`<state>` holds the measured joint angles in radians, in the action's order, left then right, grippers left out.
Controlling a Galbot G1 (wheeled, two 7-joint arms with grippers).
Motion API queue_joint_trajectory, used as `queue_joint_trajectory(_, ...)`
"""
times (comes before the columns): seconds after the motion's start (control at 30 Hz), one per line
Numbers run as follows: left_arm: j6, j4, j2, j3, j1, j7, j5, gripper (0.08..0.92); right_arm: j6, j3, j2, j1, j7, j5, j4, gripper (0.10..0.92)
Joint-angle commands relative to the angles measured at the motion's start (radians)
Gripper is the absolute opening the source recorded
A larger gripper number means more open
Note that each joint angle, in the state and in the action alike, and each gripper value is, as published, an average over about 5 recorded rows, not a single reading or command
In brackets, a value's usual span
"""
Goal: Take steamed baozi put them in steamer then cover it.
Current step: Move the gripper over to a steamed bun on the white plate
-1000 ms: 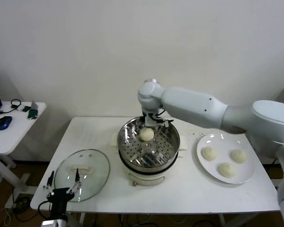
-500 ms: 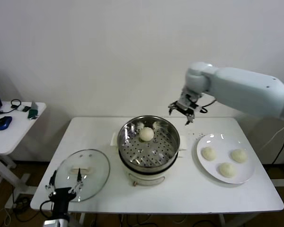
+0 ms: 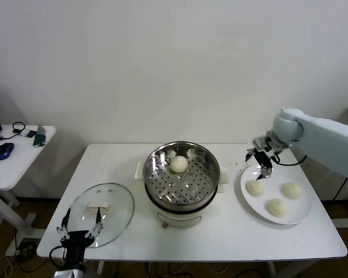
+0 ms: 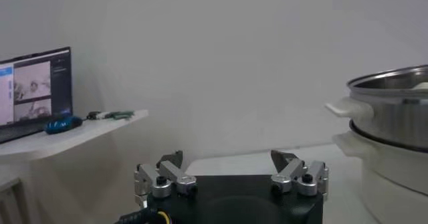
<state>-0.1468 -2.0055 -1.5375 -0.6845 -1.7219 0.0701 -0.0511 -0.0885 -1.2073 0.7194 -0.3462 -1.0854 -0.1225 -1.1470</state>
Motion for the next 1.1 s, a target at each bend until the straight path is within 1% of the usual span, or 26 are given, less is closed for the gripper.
queue_joint_trajectory(0.03, -0.002, -0.004, -0.004, -0.005, -0.006, -0.011, -0.008, 0.823, -0.046, 0.179, 0.012, 0.226, -0.001, 0.030, 0.175, 0.823)
queue_joint_trajectory(0.4, 0.000, 0.008, -0.006, -0.011, -0.004, -0.004, -0.007, 0.823, -0.020, 0.247, 0.104, 0.271, -0.002, 0.066, 0.313, 0.823)
queue_joint_trajectory(0.73, -0.001, 0.016, -0.007, -0.010, -0.004, -0.003, -0.007, 0.823, 0.011, 0.265, 0.167, 0.273, -0.013, 0.099, 0.394, 0.823)
queue_joint_trajectory(1.1, -0.005, 0.024, -0.006, -0.013, -0.004, 0.000, -0.009, 0.823, 0.038, 0.290, 0.198, 0.282, -0.024, 0.134, 0.452, 0.823)
